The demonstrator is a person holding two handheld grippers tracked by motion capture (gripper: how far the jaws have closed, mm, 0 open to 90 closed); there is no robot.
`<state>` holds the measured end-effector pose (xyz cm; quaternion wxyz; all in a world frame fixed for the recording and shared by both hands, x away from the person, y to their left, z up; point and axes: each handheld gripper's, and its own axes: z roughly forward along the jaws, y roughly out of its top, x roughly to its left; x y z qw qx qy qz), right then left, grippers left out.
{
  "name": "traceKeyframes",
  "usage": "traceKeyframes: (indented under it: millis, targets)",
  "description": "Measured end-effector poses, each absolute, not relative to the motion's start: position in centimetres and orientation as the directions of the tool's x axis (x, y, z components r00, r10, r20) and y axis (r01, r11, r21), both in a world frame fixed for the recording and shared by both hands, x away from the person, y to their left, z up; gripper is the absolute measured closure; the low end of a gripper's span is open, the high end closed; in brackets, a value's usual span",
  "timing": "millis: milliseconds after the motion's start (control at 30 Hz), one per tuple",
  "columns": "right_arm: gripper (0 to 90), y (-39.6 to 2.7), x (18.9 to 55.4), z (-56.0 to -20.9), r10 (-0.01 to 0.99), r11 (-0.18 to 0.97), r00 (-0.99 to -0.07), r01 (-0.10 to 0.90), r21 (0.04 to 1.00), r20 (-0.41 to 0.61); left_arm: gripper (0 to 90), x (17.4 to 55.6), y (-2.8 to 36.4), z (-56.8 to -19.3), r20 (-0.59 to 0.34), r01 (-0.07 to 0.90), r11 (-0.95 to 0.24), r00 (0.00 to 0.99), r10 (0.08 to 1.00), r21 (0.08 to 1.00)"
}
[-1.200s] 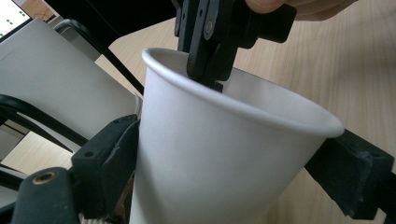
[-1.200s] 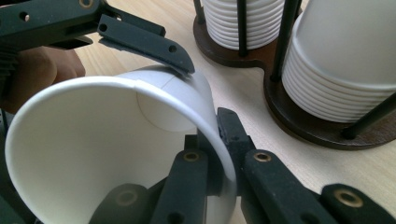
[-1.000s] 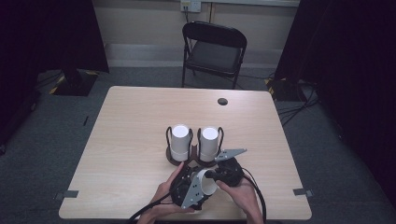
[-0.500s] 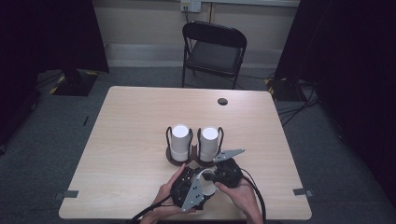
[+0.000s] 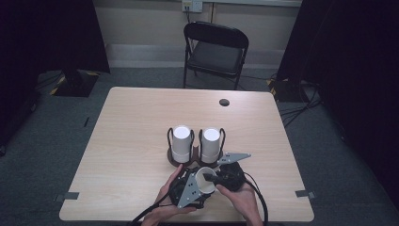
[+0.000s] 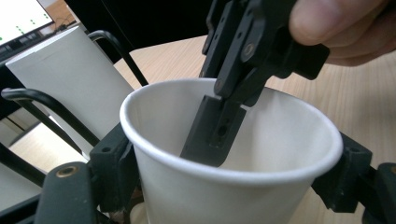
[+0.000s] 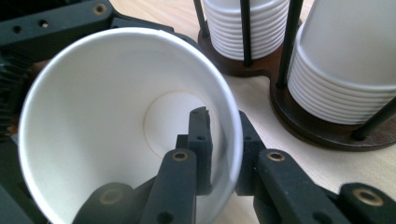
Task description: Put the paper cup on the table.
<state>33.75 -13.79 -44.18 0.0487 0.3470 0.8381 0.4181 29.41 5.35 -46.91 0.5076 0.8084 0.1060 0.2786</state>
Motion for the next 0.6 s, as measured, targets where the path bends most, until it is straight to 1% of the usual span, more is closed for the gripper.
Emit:
traceKeyframes:
  millis: [133,167,333,467,600]
  targets:
    - [75.8,-14.1,33.4,-44.2,0.633,0.365,-0.744,0.528,0.766,0.211,22.1,29.6,5.5,-47.0,0.306,-0.082,-0.431,0.821,0.482,0.899]
    - [75.8,-14.1,33.4,-44.2,0.633,0.365,-0.744,0.528,0.766,0.211,22.1,29.7,5.6,-46.9,0.313,-0.082,-0.442,0.819,0.480,0.893]
    - [70.2,-14.4,33.3,-44.2,0.650,0.315,-0.727,0.522,0.793,0.221,22.3,29.8,5.7,-47.0,0.276,-0.055,-0.412,0.819,0.502,0.910]
    - [67.3,-14.7,33.3,-44.3,0.661,0.274,-0.713,0.520,0.809,0.234,22.3,30.1,5.7,-46.9,0.271,-0.041,-0.417,0.816,0.511,0.908]
    - [64.8,-15.0,33.2,-44.3,0.662,0.231,-0.709,0.501,0.834,0.243,22.3,30.4,5.8,-46.8,0.246,-0.017,-0.402,0.813,0.528,0.916]
